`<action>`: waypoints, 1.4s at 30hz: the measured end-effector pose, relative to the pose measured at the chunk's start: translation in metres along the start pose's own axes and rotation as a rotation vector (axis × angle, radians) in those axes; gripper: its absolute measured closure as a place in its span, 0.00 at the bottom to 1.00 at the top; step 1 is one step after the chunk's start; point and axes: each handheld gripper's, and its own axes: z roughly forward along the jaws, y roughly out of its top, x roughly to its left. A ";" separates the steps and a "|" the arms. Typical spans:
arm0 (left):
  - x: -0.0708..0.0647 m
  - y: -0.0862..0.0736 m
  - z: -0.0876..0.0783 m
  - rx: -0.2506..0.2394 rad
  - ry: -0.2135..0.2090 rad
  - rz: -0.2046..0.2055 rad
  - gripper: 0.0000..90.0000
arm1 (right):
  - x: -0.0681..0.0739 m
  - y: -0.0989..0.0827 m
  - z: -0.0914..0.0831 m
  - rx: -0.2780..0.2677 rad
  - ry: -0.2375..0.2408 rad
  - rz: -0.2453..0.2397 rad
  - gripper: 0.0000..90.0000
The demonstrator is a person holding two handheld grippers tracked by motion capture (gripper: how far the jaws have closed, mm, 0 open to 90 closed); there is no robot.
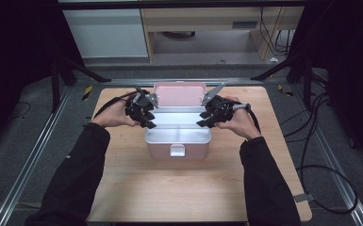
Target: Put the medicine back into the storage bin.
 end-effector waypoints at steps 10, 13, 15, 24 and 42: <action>0.002 -0.005 -0.022 -0.067 0.083 -0.191 0.40 | -0.009 -0.010 -0.027 -0.114 -0.123 0.243 0.58; 0.005 -0.012 -0.023 -0.126 0.089 -0.255 0.40 | -0.013 -0.014 -0.032 -0.132 -0.165 0.296 0.54; 0.008 -0.018 -0.023 -0.154 0.115 -0.295 0.39 | -0.015 -0.016 -0.035 -0.144 -0.202 0.330 0.50; 0.029 -0.032 -0.022 -0.233 0.251 -0.490 0.33 | -0.029 -0.022 -0.035 -0.301 -0.349 0.413 0.43; 0.069 -0.029 0.023 -0.361 0.262 -0.664 0.32 | -0.068 -0.028 0.013 -0.303 -0.373 0.574 0.38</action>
